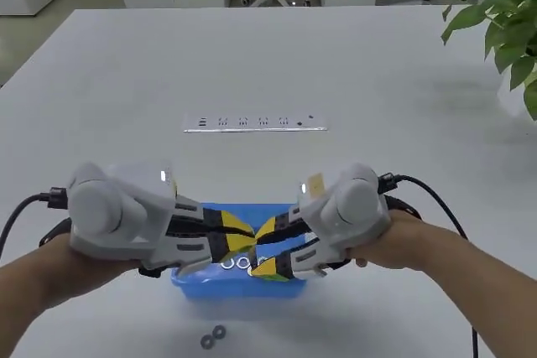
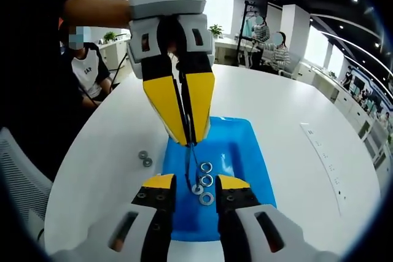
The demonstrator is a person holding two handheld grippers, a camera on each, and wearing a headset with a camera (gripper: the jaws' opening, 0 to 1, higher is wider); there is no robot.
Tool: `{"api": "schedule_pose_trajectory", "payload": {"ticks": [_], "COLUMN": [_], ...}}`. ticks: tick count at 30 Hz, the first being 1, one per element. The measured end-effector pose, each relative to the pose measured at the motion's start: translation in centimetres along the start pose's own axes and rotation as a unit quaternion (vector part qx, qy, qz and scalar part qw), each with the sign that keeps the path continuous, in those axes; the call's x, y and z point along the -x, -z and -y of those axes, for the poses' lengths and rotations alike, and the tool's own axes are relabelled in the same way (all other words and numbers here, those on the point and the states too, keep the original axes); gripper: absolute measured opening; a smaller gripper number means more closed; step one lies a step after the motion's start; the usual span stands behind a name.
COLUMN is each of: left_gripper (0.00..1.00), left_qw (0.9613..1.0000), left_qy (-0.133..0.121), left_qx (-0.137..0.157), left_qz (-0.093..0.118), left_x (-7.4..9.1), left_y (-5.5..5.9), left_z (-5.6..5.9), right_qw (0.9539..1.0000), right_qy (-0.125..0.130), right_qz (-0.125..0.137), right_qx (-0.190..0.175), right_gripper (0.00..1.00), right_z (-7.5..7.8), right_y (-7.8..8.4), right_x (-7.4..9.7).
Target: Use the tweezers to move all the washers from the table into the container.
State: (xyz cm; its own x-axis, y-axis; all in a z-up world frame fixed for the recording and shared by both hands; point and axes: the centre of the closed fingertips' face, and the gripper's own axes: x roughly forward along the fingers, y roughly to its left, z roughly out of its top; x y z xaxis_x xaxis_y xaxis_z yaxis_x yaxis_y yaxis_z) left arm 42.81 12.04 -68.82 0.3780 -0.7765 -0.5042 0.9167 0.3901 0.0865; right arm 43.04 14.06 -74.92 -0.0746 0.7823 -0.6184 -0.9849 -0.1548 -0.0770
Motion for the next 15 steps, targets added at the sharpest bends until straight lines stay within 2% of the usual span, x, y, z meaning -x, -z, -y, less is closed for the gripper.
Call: {"api": "schedule_pose_trajectory", "payload": {"ticks": [12, 15], "left_gripper": [0.05, 0.05], "left_qw": [1.0, 1.0], "left_qy": [-0.005, -0.006], "left_qx": [-0.003, -0.004], "left_qz": [0.003, 0.004], "left_x": [1.1, 1.3], "left_y": [-0.5, -1.0], "left_z": [0.0, 0.3], "right_qw": [0.9995, 0.999], "right_qy": [0.026, 0.036], "right_qz": [-0.015, -0.019], "right_qx": [-0.012, -0.015], "right_gripper": [0.33, 0.35], "right_z": [-0.8, -1.0], "right_y": [0.1, 0.2], "right_x": [2.4, 3.2]}}
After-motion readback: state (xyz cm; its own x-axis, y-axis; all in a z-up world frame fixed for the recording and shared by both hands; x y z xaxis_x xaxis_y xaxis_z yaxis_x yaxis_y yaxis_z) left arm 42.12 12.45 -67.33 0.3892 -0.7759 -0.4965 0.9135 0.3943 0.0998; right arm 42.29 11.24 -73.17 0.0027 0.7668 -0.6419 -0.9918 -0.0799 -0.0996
